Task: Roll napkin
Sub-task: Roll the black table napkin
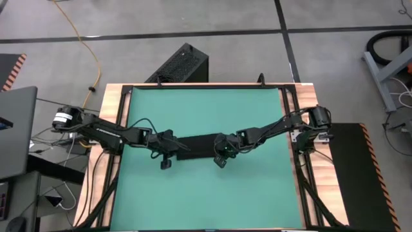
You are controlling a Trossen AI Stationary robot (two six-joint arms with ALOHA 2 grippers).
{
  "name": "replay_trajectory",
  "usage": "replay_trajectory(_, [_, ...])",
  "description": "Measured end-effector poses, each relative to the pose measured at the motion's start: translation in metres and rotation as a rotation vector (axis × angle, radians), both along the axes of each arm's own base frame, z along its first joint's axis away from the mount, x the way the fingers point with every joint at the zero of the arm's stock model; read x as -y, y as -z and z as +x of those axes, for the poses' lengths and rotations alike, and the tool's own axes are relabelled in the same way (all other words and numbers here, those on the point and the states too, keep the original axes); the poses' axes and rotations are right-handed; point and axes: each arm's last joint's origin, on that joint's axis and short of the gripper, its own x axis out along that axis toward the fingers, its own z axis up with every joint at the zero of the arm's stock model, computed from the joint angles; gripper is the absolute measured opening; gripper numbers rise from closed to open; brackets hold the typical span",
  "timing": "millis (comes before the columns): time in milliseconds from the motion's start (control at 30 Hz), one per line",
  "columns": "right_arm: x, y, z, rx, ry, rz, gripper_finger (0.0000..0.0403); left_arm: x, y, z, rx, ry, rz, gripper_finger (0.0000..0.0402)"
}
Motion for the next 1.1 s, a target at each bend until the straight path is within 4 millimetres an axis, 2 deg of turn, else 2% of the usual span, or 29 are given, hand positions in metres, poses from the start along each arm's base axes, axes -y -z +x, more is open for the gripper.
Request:
replay_trajectory(600, [0.018, -0.002, 0.003, 0.033, 0.090, -0.037, 0.0018, 0.002, 0.001, 0.000, -0.012, -0.020, -0.064, 0.0000])
replay_trajectory(900, [0.022, 0.002, 0.003, 0.016, 0.159, -0.066, 0.0019, 0.003, 0.032, 0.011, -0.125, -0.015, -0.038, 0.0000])
replay_trajectory(1100, [0.022, 0.006, 0.003, 0.004, 0.187, -0.056, 0.0019, 0.003, 0.027, 0.017, -0.100, 0.002, -0.025, 0.0000])
